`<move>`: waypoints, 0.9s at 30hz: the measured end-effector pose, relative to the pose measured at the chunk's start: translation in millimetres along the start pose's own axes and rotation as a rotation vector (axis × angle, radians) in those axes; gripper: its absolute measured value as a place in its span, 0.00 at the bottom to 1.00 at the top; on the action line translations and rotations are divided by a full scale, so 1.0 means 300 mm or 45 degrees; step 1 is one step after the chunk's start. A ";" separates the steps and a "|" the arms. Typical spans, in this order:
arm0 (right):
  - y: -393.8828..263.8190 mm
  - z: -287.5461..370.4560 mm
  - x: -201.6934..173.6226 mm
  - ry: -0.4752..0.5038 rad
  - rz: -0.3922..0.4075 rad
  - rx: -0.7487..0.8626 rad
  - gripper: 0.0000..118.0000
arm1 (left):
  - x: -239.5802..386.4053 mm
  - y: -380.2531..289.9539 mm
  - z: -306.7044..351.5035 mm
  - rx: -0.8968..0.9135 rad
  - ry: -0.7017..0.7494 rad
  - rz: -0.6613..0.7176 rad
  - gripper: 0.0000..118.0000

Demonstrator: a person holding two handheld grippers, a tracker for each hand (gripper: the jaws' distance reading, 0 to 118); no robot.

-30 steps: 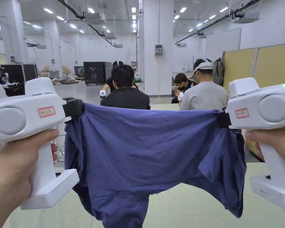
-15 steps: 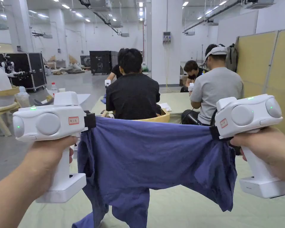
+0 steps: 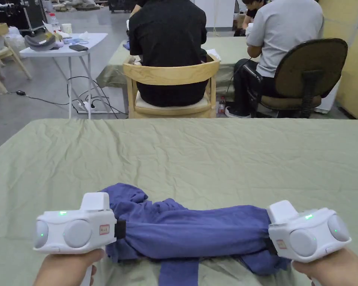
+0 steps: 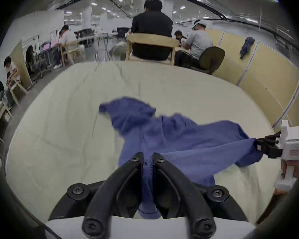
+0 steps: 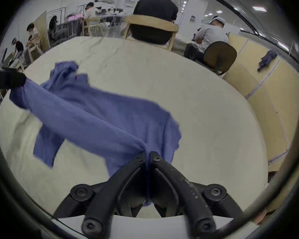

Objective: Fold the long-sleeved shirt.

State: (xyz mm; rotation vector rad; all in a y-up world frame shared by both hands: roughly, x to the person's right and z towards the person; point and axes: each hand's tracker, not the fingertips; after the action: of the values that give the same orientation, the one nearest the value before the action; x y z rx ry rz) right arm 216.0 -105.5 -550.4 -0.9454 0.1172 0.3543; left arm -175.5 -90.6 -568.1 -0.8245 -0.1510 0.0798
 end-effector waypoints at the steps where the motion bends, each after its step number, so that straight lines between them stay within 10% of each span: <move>1: -0.049 0.023 -0.008 0.013 0.010 0.003 0.04 | -0.007 -0.040 0.036 0.009 -0.009 0.009 0.07; 8: -0.401 0.261 -0.162 -0.008 0.149 0.081 0.04 | -0.014 -0.331 0.293 -0.051 -0.019 -0.003 0.07; 22: -0.820 0.511 -0.323 0.130 0.110 -0.117 0.05 | 0.021 -0.830 0.595 -0.224 -0.023 0.007 0.09; 26: -0.825 0.541 -0.299 0.162 -0.034 -0.109 0.22 | 0.022 -0.853 0.633 -0.236 -0.034 0.054 0.41; 27: -0.823 0.558 -0.299 0.107 -0.043 -0.061 0.60 | 0.028 -0.849 0.642 -0.229 0.014 0.035 0.84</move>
State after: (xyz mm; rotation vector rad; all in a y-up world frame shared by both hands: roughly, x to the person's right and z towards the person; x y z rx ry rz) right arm 208.3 -123.5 -239.4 -1.0089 0.1699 0.2869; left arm -196.0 -122.3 -250.9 -1.0061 -0.1377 0.0881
